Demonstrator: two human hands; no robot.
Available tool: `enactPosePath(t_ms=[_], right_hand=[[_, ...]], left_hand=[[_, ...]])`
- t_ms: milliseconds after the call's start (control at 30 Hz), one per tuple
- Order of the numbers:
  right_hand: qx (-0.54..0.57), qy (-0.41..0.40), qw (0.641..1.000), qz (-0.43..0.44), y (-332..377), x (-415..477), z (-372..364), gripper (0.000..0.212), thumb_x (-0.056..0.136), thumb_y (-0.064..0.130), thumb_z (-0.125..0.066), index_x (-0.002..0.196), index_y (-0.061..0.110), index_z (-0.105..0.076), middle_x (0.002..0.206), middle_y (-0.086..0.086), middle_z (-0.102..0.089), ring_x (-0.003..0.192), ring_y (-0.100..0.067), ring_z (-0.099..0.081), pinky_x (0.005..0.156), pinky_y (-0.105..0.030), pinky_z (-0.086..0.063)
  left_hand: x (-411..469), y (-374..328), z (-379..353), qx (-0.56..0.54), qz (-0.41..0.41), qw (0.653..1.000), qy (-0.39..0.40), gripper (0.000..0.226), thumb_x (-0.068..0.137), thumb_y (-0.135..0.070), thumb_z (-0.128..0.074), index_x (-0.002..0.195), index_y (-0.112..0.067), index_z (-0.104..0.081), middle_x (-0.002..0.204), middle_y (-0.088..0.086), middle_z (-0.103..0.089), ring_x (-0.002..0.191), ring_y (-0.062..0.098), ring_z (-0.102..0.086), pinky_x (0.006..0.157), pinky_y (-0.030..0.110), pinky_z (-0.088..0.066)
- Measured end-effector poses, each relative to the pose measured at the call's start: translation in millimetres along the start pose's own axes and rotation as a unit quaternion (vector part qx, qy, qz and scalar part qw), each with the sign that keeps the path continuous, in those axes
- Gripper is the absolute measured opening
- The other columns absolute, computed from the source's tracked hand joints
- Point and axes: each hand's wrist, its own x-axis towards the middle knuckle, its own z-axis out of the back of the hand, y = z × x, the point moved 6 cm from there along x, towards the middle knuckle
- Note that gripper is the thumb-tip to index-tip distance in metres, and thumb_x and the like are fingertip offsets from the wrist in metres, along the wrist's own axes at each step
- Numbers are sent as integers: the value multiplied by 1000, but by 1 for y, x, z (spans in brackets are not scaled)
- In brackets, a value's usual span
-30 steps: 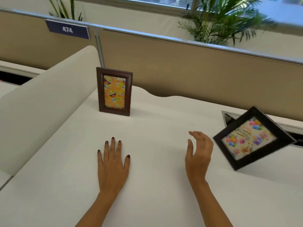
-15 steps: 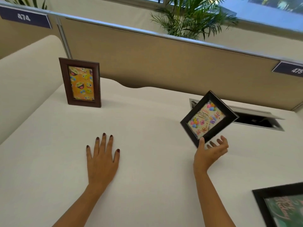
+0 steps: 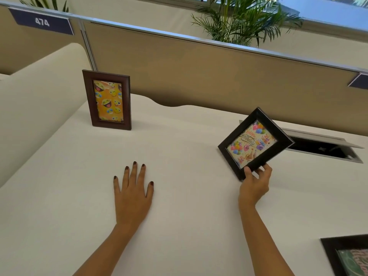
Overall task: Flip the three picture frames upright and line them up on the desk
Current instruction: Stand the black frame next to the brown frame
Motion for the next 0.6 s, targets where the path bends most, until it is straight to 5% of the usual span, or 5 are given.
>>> enactPosePath(t_ms=[233, 400, 600], right_hand=[[63, 120, 991, 0, 17, -34, -68, 42, 88, 7, -64, 126, 17, -48, 120, -12, -62, 103, -21, -61, 72, -25, -53], [75, 244, 967, -20, 30, -48, -125, 40, 90, 6, -62, 121, 26, -46, 113, -3, -59, 105, -23, -61, 83, -41, -59], [59, 355, 933, -8, 52, -57, -193, 40, 91, 5, -59, 125, 22, -45, 115, 0, -58, 109, -23, -61, 84, -40, -58]], left_hand=[[4, 3, -3, 0, 6, 1000, 13, 62, 93, -47, -22, 145, -18, -35, 153, 8, -34, 140, 27, -33, 114, 54, -19], [25, 17, 2, -9, 13, 1000, 7, 65, 91, -48, -22, 145, -15, -36, 155, 10, -30, 141, 28, -32, 114, 54, -22], [55, 51, 5, 12, 34, 999, 2, 66, 90, -49, -21, 145, -14, -36, 155, 11, -29, 140, 29, -33, 112, 54, -22]])
